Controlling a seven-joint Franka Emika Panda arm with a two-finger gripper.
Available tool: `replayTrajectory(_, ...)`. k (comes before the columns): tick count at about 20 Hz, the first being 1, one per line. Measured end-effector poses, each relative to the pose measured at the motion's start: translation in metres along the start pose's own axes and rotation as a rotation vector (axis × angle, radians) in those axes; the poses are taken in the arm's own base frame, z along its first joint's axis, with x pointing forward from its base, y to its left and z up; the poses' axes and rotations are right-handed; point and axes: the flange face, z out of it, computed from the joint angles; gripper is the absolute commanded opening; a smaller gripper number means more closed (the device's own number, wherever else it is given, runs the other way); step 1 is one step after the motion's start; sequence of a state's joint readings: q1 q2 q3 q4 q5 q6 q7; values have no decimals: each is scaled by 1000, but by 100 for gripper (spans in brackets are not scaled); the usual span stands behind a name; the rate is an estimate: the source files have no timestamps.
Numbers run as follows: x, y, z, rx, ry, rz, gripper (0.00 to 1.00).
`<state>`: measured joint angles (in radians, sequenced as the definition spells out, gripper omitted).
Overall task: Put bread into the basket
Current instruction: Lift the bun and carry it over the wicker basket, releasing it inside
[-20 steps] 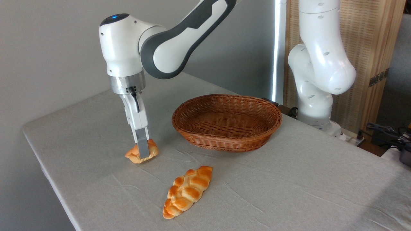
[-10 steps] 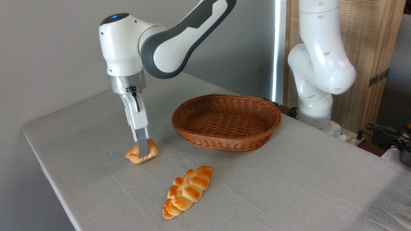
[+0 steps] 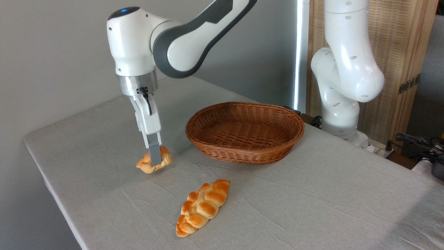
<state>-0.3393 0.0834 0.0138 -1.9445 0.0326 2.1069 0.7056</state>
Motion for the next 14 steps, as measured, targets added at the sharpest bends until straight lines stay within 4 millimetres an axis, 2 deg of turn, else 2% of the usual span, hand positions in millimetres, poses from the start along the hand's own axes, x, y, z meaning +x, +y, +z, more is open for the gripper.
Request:
replayTrajectory(4,-19,0,-37,-34,-42,-22,30)
replayTrajectory(8,-59,-2,-91,-71,-39,-86,33)
replayTrajectory(10,-78,-1,-109,-101,-38,-114,38)
replayTrajectory(13,-99,8,-126,-150,-63,-129,78)
replayTrajectory(14,-103,16,-130,-168,-71,-124,79)
